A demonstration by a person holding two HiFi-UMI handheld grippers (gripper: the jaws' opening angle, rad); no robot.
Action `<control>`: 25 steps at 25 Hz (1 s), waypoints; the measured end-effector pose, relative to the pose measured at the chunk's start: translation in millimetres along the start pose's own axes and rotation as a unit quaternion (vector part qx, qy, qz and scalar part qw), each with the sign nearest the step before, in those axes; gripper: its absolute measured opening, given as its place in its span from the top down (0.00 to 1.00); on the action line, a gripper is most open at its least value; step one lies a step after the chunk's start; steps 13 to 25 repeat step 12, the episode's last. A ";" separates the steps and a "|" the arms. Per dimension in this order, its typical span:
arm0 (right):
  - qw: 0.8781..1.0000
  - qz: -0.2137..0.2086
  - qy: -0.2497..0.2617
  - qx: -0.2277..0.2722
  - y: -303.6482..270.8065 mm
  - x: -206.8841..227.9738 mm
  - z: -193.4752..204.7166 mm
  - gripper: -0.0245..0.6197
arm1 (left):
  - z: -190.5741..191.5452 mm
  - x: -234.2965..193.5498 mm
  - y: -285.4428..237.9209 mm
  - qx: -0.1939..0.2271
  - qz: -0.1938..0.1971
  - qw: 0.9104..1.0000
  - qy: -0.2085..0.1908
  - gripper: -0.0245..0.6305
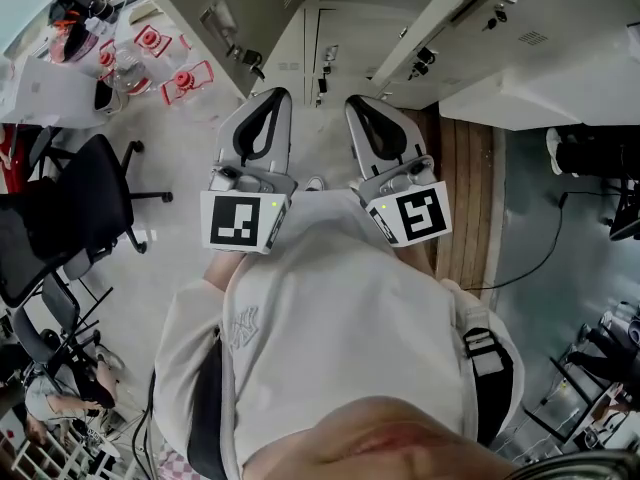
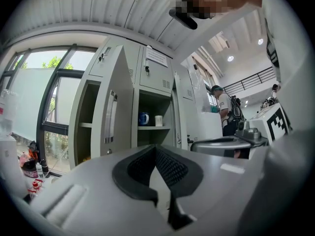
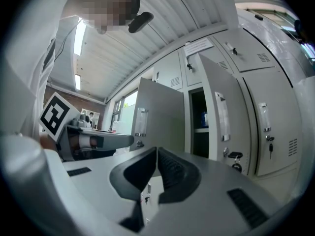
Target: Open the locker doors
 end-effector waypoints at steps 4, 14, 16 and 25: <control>1.000 0.002 0.001 -0.002 -0.4 2.1 -0.3 0.93 | -0.3 0.0 -2.2 -0.001 0.002 1.000 0.000 0.96; 1.000 0.007 0.002 -0.004 -0.7 5.3 1.7 0.93 | 0.4 0.3 -6.8 -0.001 0.006 1.000 0.001 0.96; 1.000 0.007 0.002 -0.004 -0.7 5.3 1.7 0.93 | 0.4 0.3 -6.8 -0.001 0.006 1.000 0.001 0.96; 1.000 0.007 0.002 -0.004 -0.7 5.3 1.7 0.93 | 0.4 0.3 -6.8 -0.001 0.006 1.000 0.001 0.96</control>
Point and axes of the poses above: the fingertips, and each gripper's own axes: y backward along the fingers, x to its right, z out of its underside, the point moved 7 cm from there along y, backward along the fingers, and after that the axes turned 1 degree about -y, right-handed, at the moved point
